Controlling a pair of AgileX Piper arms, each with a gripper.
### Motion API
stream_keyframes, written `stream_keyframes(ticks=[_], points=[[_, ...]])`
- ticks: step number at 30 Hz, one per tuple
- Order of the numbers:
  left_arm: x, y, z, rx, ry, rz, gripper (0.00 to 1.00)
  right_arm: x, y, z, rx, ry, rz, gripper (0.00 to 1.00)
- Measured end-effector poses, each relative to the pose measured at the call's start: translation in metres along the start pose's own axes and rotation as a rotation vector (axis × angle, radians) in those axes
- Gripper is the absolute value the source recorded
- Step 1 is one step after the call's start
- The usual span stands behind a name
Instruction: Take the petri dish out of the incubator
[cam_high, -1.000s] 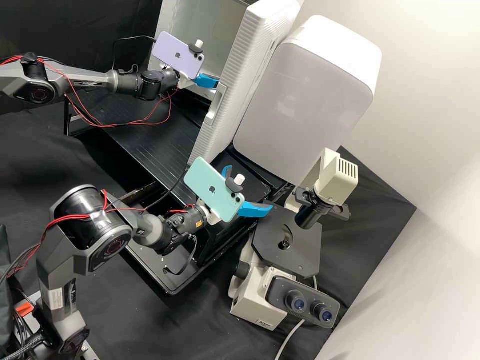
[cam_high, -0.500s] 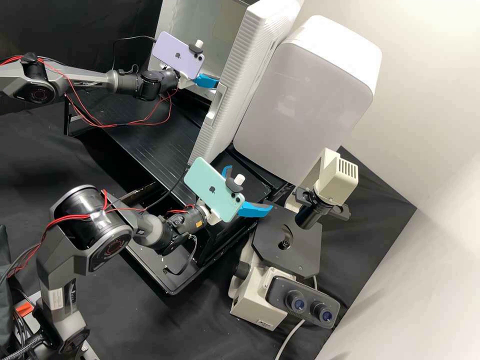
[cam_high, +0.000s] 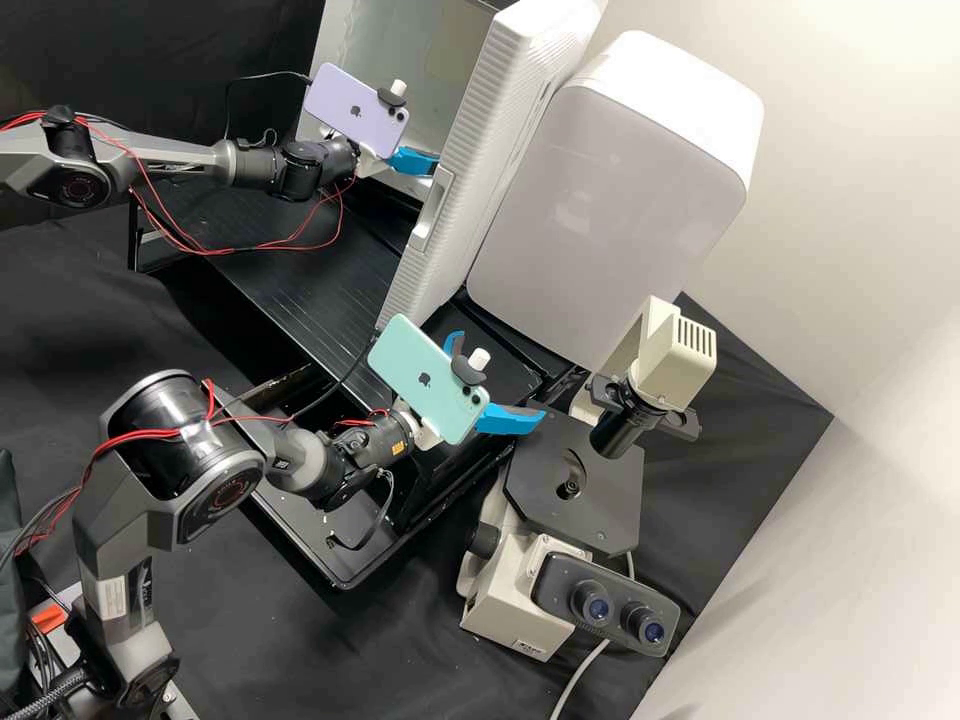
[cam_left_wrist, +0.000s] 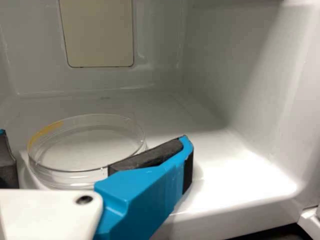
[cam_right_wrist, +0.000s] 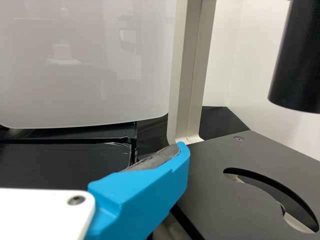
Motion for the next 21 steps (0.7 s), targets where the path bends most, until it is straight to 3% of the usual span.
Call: stream_keyframes(ticks=[21], points=[[0.0004,0.0007,-0.0026,0.0,0.021,0.005,0.0,0.0,0.0,0.0,0.0,0.0,0.0,1.0]])
